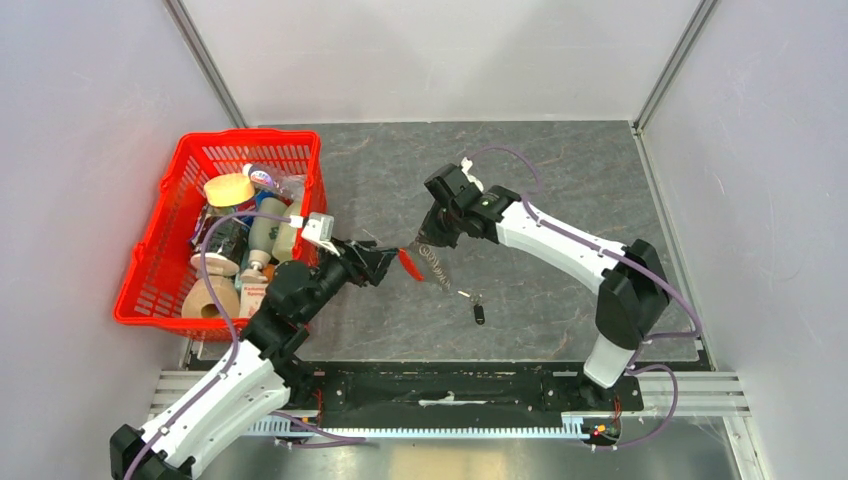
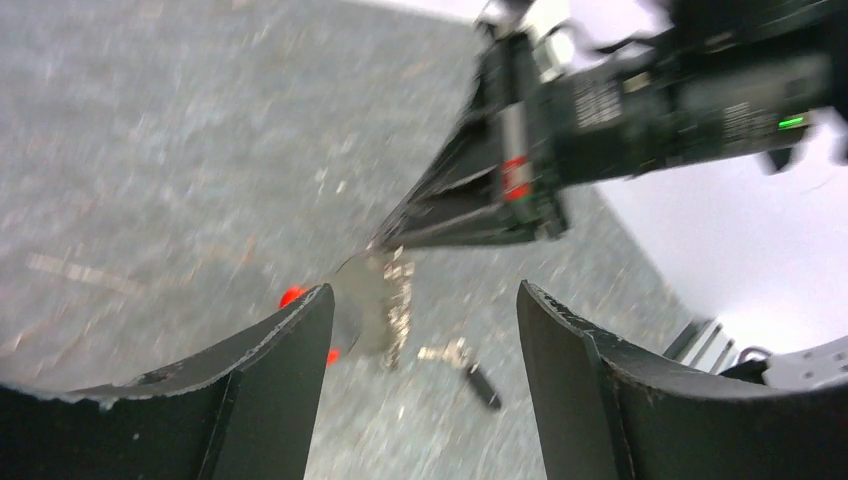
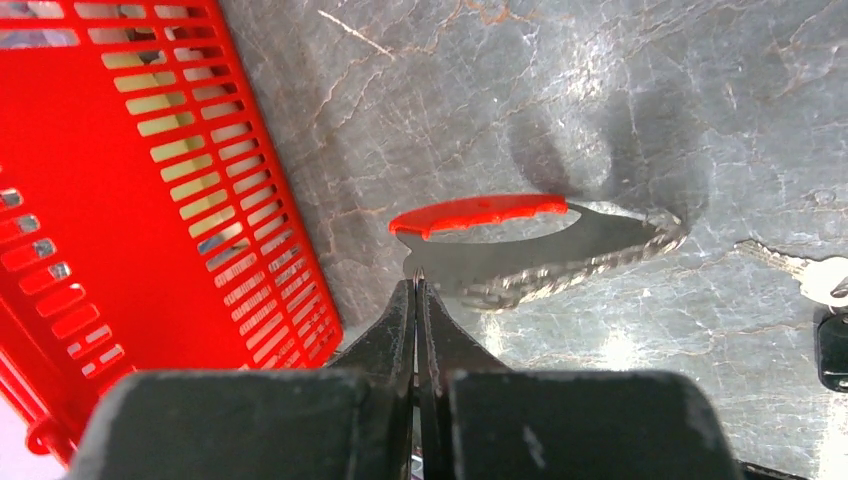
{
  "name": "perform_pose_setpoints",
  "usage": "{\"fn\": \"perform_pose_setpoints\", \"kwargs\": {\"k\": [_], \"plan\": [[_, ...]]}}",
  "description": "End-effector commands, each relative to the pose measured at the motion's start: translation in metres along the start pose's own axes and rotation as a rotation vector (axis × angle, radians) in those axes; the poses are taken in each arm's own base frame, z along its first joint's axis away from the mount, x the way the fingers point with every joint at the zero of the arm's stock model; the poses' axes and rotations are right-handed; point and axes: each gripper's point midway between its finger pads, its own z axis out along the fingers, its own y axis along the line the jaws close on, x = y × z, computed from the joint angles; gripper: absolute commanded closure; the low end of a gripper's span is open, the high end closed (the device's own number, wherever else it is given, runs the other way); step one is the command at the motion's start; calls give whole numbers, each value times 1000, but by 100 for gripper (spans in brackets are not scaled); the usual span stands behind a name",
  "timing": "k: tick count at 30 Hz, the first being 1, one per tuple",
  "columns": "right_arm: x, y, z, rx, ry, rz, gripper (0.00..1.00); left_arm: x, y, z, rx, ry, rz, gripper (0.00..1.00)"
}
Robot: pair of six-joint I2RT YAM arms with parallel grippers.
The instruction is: Put the keys on the keyring
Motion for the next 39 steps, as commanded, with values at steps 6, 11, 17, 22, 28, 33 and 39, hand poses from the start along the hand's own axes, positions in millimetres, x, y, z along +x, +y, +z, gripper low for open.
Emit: {"fn": "perform_pose_setpoints", "kwargs": {"k": [6,11,17,22,28,33,39], "plan": [[-17,0,5,88,16,9,100,6,-19,35,135,-108,126,32],[-20,-1,-9,95,-5,41,100,18,-27,41,165,-82,186,39],[-26,14,-31,45,-20,76,100,13,-29,38,183,-100,254,44],[-39,23,-51,38,-64,71,100,-2,-44,29,233,-145,263,49],[-49,40,-70,2,-84,66,100,-26,-63,19,274,-179,332,51],[-56,52,-86,-32,-101,61,100,-33,-63,17,259,-212,374,57],[-62,61,-104,-48,-117,50,100,-44,-65,20,245,-274,439,58]]}}
